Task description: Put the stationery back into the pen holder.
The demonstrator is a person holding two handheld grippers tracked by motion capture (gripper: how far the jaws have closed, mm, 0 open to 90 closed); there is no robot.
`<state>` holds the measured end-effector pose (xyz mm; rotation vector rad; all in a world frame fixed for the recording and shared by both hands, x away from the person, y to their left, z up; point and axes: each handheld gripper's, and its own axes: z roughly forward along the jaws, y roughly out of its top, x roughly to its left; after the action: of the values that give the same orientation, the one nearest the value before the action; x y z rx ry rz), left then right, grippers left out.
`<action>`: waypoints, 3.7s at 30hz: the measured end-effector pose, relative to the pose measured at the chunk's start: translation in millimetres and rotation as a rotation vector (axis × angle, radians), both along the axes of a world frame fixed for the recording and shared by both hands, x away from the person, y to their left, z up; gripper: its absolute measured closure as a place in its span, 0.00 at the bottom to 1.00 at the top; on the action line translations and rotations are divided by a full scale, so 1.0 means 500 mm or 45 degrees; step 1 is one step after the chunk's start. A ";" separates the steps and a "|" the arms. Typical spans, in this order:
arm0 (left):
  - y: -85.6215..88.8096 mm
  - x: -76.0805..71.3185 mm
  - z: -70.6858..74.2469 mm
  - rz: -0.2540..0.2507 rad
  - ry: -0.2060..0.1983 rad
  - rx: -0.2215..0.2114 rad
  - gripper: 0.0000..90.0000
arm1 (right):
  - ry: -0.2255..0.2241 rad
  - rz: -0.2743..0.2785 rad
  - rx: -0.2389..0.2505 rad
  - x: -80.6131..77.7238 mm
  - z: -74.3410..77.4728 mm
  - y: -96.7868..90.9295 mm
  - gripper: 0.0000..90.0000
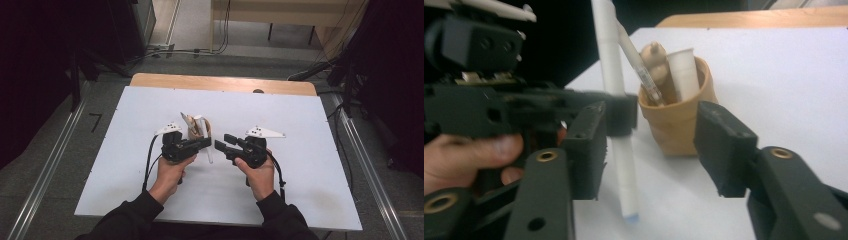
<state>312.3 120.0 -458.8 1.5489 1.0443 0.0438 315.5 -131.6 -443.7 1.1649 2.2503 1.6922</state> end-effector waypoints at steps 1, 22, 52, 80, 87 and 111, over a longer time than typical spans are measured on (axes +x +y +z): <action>0.001 0.000 0.002 0.004 -0.003 -0.005 0.88 | -0.004 -0.005 -0.018 0.000 -0.001 0.000 0.46; 0.031 0.031 0.046 0.087 -0.063 -0.052 0.88 | 0.068 -0.098 -0.207 0.011 -0.045 -0.039 0.24; 0.050 0.062 0.069 0.193 -0.116 -0.038 0.88 | 0.104 -0.105 -0.239 0.016 -0.055 -0.036 0.21; -0.012 0.078 0.030 0.246 -0.315 0.362 0.88 | 0.116 -0.088 -0.238 0.015 -0.056 -0.033 0.22; -0.017 0.078 0.027 0.258 -0.307 0.400 0.79 | 0.120 -0.089 -0.239 0.015 -0.056 -0.034 0.21; -0.016 0.006 0.062 0.166 -0.264 0.375 0.39 | 0.102 -0.104 -0.254 0.013 -0.052 -0.038 0.21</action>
<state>315.4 111.7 -427.7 1.6952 1.0029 0.4567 322.2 -150.6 -469.8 1.2790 2.3185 1.3789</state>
